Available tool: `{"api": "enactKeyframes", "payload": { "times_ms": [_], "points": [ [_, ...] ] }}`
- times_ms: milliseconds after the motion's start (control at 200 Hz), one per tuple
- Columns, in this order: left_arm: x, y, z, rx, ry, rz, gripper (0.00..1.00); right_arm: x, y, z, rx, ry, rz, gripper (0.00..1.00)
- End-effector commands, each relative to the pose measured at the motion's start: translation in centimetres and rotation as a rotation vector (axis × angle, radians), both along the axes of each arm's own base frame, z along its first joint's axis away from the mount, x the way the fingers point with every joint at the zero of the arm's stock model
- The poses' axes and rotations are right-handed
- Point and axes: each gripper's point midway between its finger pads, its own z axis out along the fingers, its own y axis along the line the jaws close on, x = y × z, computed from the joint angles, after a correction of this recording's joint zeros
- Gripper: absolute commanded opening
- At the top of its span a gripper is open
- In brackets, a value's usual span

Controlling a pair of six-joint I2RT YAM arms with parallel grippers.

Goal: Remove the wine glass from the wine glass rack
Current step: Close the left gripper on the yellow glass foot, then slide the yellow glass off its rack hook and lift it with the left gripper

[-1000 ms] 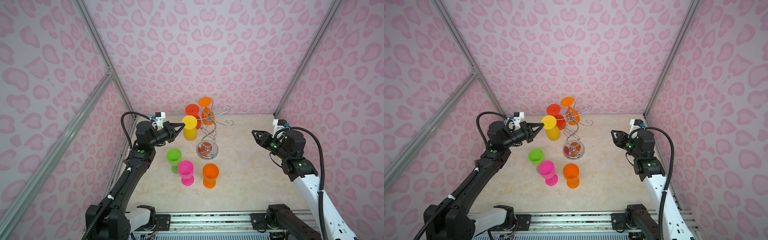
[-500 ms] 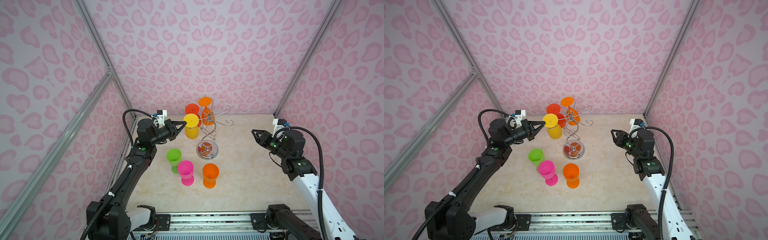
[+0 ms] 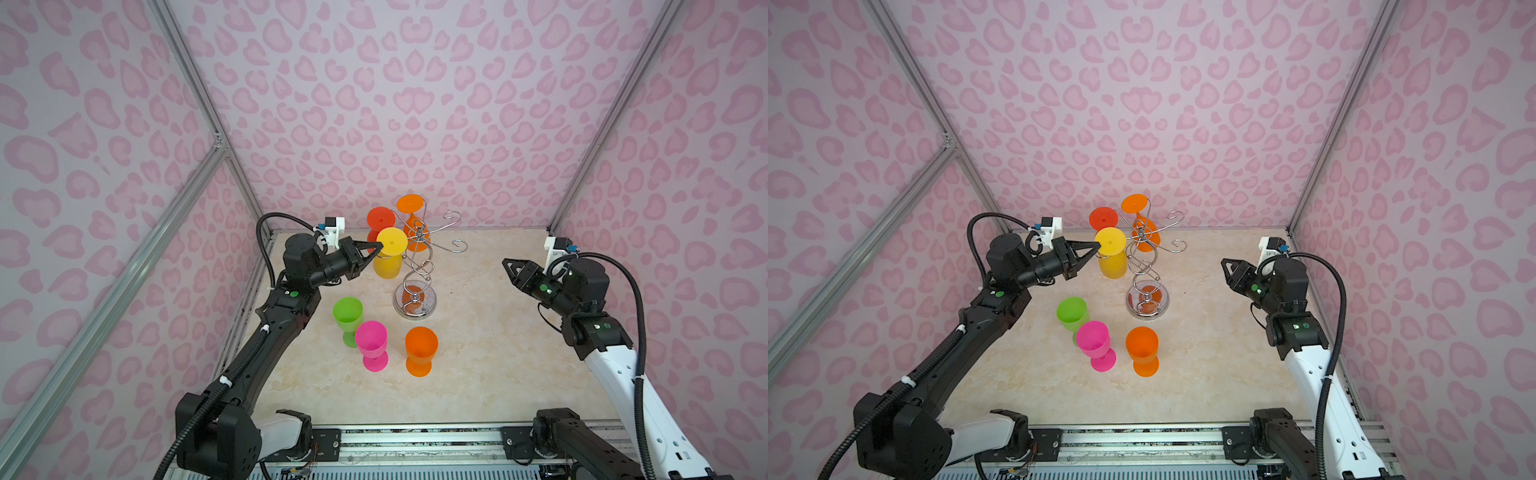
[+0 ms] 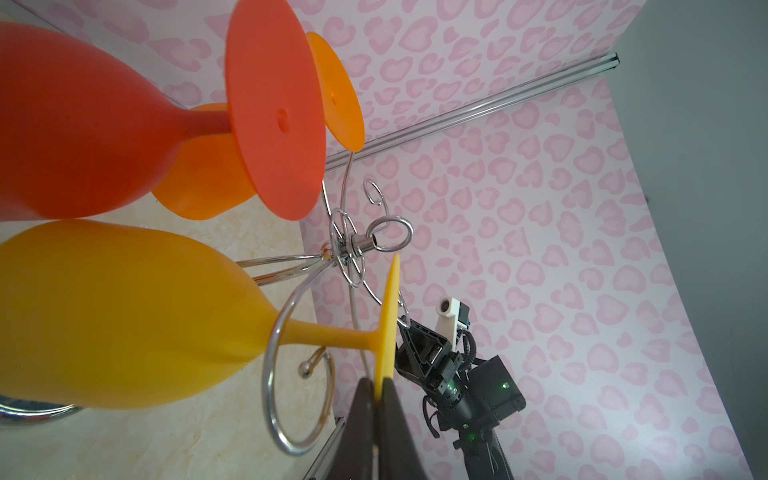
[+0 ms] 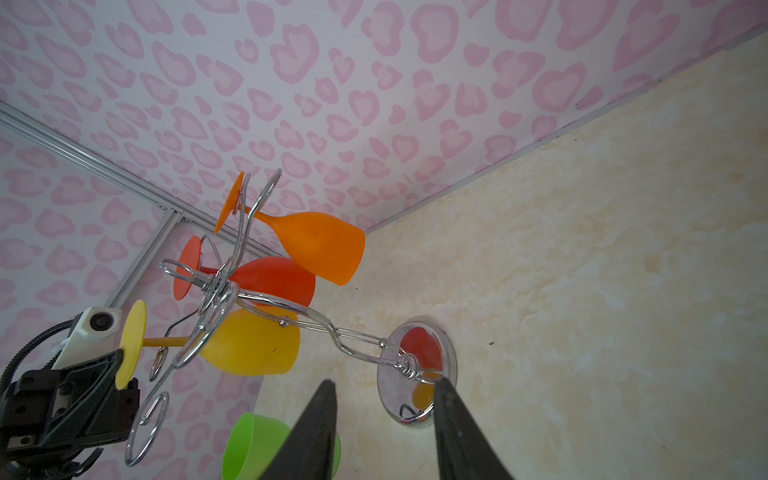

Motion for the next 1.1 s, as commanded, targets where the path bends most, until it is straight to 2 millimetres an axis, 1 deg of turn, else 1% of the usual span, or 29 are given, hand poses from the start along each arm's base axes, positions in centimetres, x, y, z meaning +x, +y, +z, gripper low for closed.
{"api": "enactKeyframes", "payload": {
  "times_ms": [0, 130, 175, 210, 320, 655, 800, 950, 1095],
  "points": [
    [-0.5, -0.6, 0.9, 0.012, -0.058, -0.041, 0.02, 0.1, 0.1, 0.1, 0.003, -0.013, 0.005, 0.4],
    [-0.7, -0.7, 0.7, 0.036, -0.065, -0.054, 0.02, 0.1, 0.0, 0.0, 0.002, -0.014, 0.004, 0.4],
    [-0.7, -0.7, 1.0, 0.046, -0.085, -0.054, 0.02, 0.0, 0.0, 0.0, 0.002, -0.012, 0.003, 0.4],
    [-0.8, -0.7, 0.6, 0.06, -0.067, -0.054, 0.01, 0.0, 0.0, 0.0, 0.002, -0.012, 0.002, 0.4],
    [-1.0, -0.7, 0.6, 0.089, -0.072, -0.058, 0.01, -0.1, -0.2, 0.0, 0.001, -0.012, -0.003, 0.4],
    [-1.7, -0.5, -0.2, 0.179, -0.068, -0.054, 0.01, -0.2, -0.3, 0.2, 0.006, -0.016, -0.007, 0.4],
    [-2.1, -0.3, -0.1, 0.193, -0.077, -0.056, 0.01, -0.2, -0.3, 0.1, 0.007, -0.013, -0.008, 0.4],
    [-3.0, -0.1, -0.1, 0.2, -0.077, -0.062, 0.01, -0.2, -0.3, 0.0, 0.005, -0.01, -0.009, 0.4],
    [-4.8, 0.2, 0.1, 0.191, -0.075, -0.072, 0.01, -0.3, -0.3, 0.0, 0.002, -0.009, -0.011, 0.4]
  ]
}}
